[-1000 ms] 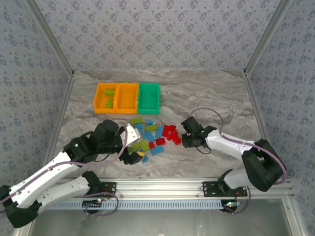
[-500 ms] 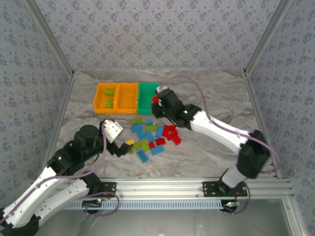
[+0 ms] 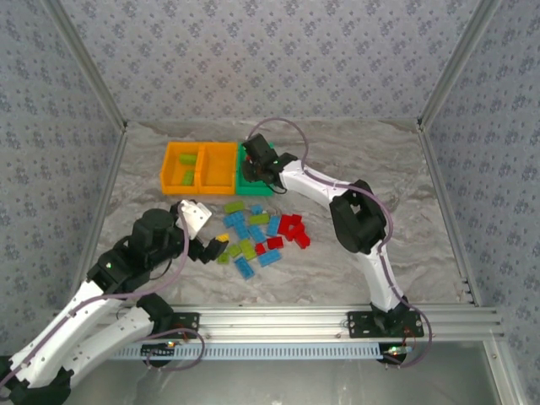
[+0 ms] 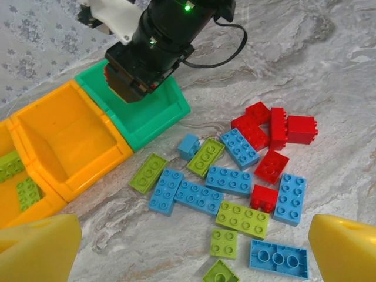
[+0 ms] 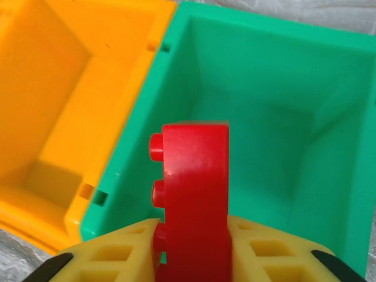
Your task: Sort the legos into containers by color
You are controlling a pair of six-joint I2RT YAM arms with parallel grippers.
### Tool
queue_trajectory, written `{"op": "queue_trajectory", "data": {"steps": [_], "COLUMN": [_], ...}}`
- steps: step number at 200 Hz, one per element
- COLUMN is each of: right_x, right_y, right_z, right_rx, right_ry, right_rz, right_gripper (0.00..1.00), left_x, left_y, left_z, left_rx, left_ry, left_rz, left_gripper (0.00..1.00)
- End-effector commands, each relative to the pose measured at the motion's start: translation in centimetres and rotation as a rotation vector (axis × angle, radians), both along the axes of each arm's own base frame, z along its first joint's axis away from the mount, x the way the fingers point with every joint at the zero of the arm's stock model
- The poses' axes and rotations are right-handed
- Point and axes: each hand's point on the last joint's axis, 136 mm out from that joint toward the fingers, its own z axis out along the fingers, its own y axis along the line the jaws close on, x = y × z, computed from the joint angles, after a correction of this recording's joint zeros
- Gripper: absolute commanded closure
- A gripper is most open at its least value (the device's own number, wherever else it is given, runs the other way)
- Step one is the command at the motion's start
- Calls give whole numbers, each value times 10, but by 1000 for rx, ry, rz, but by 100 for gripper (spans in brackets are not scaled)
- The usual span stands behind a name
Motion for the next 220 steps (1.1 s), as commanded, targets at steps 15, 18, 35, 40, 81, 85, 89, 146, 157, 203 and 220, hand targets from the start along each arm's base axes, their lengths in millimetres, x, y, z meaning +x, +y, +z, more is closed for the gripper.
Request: {"op": "queue_trajectory", "data": {"steps": [15,18,35,40,81,85,89,146,157,203,220], "right_x": [-3,-4,-8,-10,-60,-67,-77,-224,-249,-293,-290], "right_y": [4,4,2,2,-26,-31,-37,-127,-139,-174,-182], "right_z": [28,30,53,62,135,142,148,149,136,109,107], "right_rx": [40,43,76,91,200,201,204,151,144,114,102], "right_ry": [-4,-5,-30,-38,-133,-147,-162,-162,-88,13,-8], "right_rz": [38,40,47,49,55,55,56,183,220,186,153], "right_gripper": [56,56,55,55,55,55,54,21,18,0,0], "left_x": [10,10,14,15,33,35,38,85,95,136,150], "left_y": [10,10,12,13,28,30,31,-14,-30,-90,-102], "left_z": [-2,-2,-3,-3,15,17,16,-49,-65,-116,-132], "left_rx": [15,17,18,17,-139,-172,-206,-453,-437,-229,-211], "left_ry": [4,6,18,22,99,114,134,485,538,603,595], "left_rz": [83,86,112,122,352,391,429,755,783,851,877], "left_gripper": [1,1,1,1,1,1,1,6,7,15,16]}}
